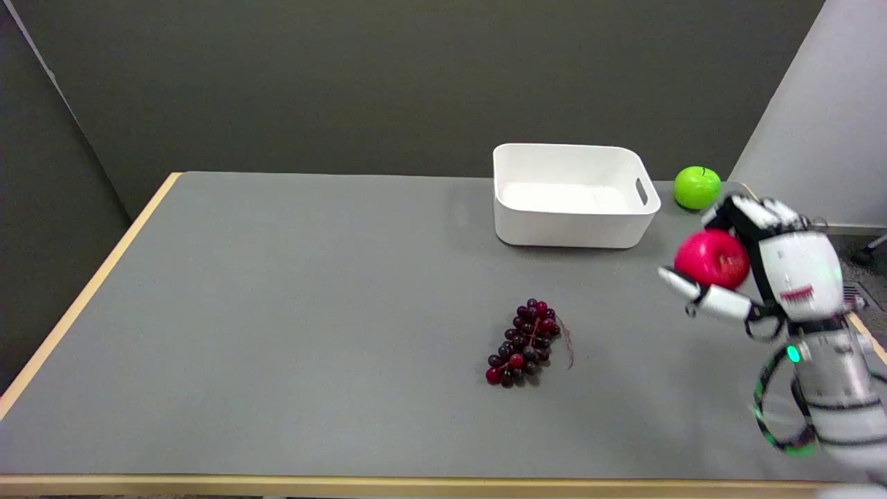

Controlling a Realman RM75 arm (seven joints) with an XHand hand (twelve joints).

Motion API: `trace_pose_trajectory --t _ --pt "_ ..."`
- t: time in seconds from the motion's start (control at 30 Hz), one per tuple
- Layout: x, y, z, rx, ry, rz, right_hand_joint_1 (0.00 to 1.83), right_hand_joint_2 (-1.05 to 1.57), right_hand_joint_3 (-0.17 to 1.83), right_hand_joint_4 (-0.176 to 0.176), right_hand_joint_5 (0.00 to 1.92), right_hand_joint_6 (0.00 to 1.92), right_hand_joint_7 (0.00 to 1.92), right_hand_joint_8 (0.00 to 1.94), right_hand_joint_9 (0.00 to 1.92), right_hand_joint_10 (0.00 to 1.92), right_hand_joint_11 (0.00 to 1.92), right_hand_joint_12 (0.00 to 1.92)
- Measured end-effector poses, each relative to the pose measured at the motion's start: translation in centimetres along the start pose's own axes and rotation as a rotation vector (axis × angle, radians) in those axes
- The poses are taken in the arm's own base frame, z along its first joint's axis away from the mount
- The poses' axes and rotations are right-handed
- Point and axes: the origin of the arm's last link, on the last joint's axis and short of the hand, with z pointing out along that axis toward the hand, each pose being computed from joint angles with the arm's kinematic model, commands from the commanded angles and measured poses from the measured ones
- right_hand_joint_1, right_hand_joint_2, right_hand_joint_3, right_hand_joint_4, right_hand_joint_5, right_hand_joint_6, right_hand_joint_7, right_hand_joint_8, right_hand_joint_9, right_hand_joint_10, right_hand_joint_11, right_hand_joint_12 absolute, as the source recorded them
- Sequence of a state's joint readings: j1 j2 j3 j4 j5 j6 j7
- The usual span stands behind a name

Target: Place the red apple into the white box.

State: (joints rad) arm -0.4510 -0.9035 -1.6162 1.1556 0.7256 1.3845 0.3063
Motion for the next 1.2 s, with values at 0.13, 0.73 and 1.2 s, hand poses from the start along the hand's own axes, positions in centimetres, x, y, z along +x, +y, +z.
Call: trace_pose_trajectory --t 0.13,0.73,1.2 --pt "-0.2 -0.2 3.6 0.031 0.022 -0.01 1.14 1.03 0.55 -0.155 0.66 1.57 0.72 1.66 0.92 1.92 0.61 1.86" --pt "-1.6 -1.4 18.0 0.083 0.047 -0.058 0.95 1.03 0.52 0.035 0.71 1.52 0.91 1.79 0.95 1.92 0.64 1.81" --pt "-6.4 -1.9 25.1 0.082 -0.157 -0.114 0.94 1.04 0.51 0.043 0.7 1.53 0.91 1.77 0.92 1.92 0.59 1.77"
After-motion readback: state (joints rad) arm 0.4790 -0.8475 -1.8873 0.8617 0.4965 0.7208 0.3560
